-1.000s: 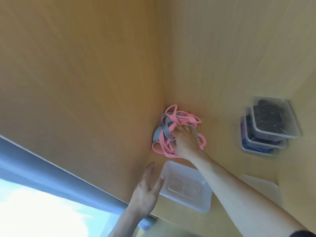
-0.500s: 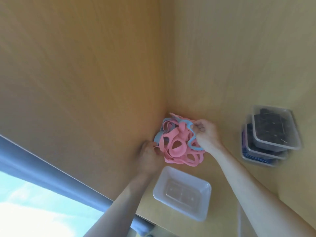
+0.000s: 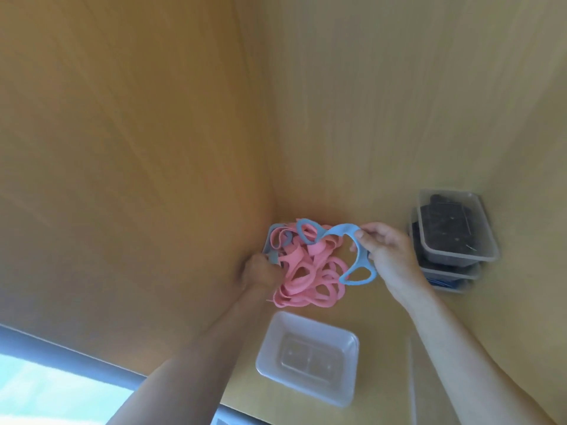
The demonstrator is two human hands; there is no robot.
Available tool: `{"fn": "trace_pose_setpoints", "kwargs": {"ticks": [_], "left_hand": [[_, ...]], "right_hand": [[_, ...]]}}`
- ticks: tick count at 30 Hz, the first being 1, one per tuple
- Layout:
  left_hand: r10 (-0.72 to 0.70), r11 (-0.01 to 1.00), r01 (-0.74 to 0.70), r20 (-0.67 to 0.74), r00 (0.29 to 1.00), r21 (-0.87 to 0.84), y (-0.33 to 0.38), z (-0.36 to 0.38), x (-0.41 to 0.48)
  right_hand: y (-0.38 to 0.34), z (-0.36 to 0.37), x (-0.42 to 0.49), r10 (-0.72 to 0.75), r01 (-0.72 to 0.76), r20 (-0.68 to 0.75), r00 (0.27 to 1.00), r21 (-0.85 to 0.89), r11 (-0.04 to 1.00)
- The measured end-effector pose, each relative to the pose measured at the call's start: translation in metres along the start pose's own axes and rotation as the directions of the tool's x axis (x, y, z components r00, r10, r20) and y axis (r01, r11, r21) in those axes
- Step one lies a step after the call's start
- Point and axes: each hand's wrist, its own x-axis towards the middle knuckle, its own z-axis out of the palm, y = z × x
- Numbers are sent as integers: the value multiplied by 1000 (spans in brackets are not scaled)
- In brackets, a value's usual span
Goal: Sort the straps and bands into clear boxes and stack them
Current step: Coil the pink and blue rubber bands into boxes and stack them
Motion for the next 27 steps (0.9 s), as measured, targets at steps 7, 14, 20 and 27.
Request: {"fn": "trace_pose_setpoints", "kwargs": {"ticks": [7,14,20,27], "left_hand": [[132,987,-131,-7,991,91,13,-25,-2],[220,975,-215,-122,968,54,43,-62,-13],[276,826,-200,68,959,-527,81,-95,-33],[450,733,-287,124,884,-616,122,-108,-63]], "right_hand": [[-17,9,1,47,-61,73,996,201,978],[-35,15,1,31,-54,99,995,248,967],[-53,11,-2,9,-35,91,996,292,956],[-85,10,2,-46,7,98,994,365,931]]}}
